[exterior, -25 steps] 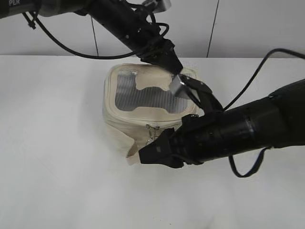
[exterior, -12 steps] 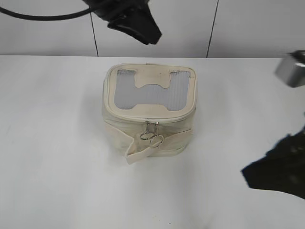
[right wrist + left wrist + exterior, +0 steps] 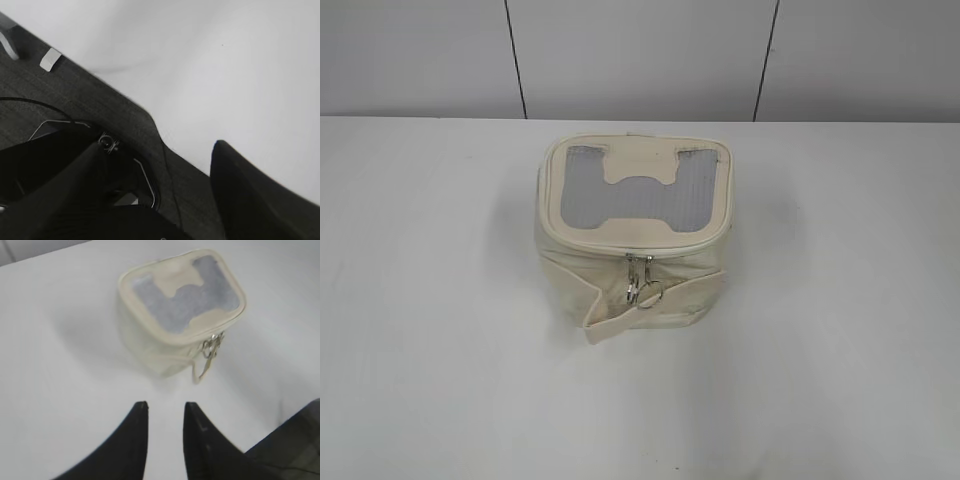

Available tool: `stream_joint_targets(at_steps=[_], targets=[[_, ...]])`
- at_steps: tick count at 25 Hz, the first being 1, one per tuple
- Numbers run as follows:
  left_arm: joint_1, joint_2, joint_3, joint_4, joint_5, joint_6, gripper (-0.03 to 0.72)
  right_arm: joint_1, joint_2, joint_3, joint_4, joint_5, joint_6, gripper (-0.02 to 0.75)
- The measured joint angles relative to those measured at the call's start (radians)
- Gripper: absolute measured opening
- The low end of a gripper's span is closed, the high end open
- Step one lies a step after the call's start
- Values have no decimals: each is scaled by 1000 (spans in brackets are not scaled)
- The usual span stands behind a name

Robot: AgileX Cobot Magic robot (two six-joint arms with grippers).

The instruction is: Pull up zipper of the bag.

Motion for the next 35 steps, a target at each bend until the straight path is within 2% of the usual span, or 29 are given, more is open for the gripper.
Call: stream_joint_targets(at_steps=[4, 7, 9, 11, 15, 22, 27, 35], targets=[[0, -442, 174, 153, 116, -119, 190, 0, -209, 22, -20, -33, 25, 515], [0, -705, 253, 195, 172, -149, 193, 0, -297, 43, -51, -58, 83, 508], [0, -772, 276, 203, 230, -160, 195, 0, -319, 45, -70, -68, 116, 494], [0, -744, 286, 195, 245, -174, 203, 0, -322, 47, -77, -68, 126, 481], [13, -713, 323, 108, 182, -178, 237, 0, -322, 48, -85, -69, 134, 468], [18, -713, 323, 123, 175, -164, 257, 0, -322, 48, -85, -70, 137, 464], [18, -713, 323, 178, 175, -152, 258, 0, -322, 48, -86, -70, 137, 463], [18, -713, 323, 187, 174, -150, 258, 0, -322, 48, -85, -70, 139, 463]])
